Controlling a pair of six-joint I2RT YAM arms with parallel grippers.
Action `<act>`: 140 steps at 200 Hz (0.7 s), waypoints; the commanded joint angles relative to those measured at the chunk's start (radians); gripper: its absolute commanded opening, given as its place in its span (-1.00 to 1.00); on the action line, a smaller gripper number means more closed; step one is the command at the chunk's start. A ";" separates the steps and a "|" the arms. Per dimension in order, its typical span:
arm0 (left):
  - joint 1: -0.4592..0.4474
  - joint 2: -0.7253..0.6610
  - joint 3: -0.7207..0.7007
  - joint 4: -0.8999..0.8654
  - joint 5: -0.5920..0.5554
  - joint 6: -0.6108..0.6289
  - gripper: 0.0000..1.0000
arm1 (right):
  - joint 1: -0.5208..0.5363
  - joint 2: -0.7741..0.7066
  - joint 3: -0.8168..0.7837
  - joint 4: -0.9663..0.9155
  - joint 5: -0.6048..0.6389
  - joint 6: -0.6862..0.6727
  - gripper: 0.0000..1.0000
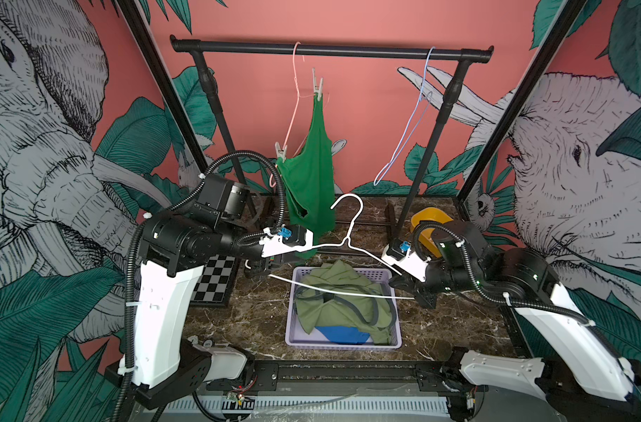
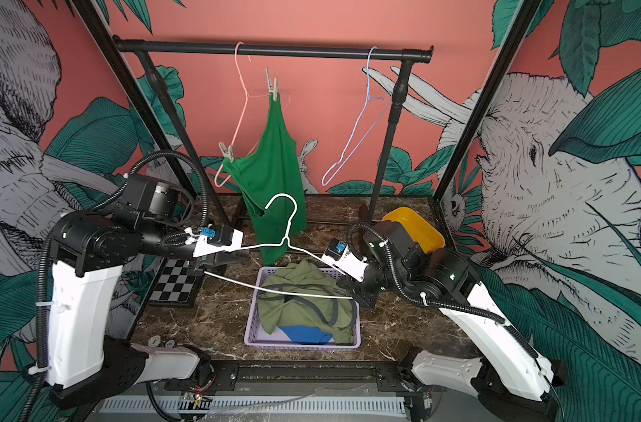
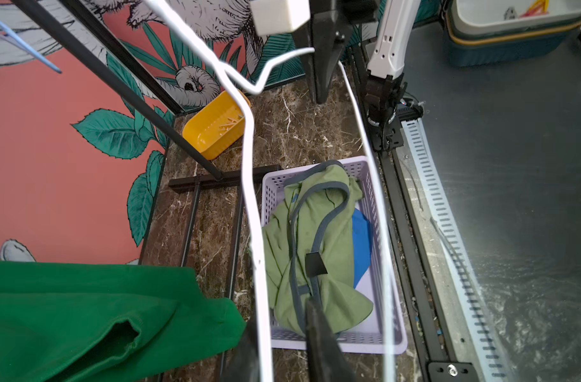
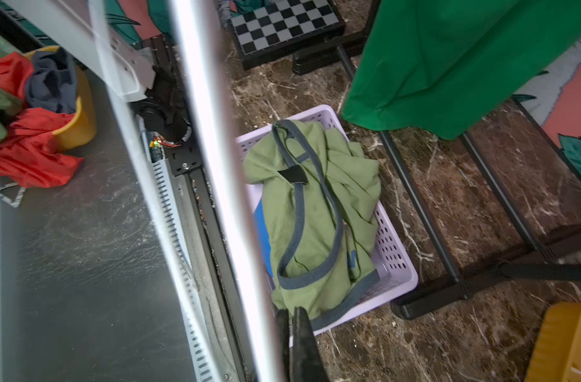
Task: Remove the clothespins securing tank tops to the hanger
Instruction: Place the hanger on the clothesline.
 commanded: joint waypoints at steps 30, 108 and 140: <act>-0.005 -0.034 0.054 0.095 -0.097 -0.103 0.90 | -0.009 -0.042 0.023 -0.004 0.037 0.045 -1.00; -0.005 -0.076 0.231 0.277 -0.404 -0.199 0.99 | -0.009 -0.063 0.048 -0.140 0.245 0.105 -1.00; -0.005 -0.082 0.218 0.290 -0.431 -0.208 0.99 | -0.009 -0.063 0.088 -0.191 0.317 0.154 -1.00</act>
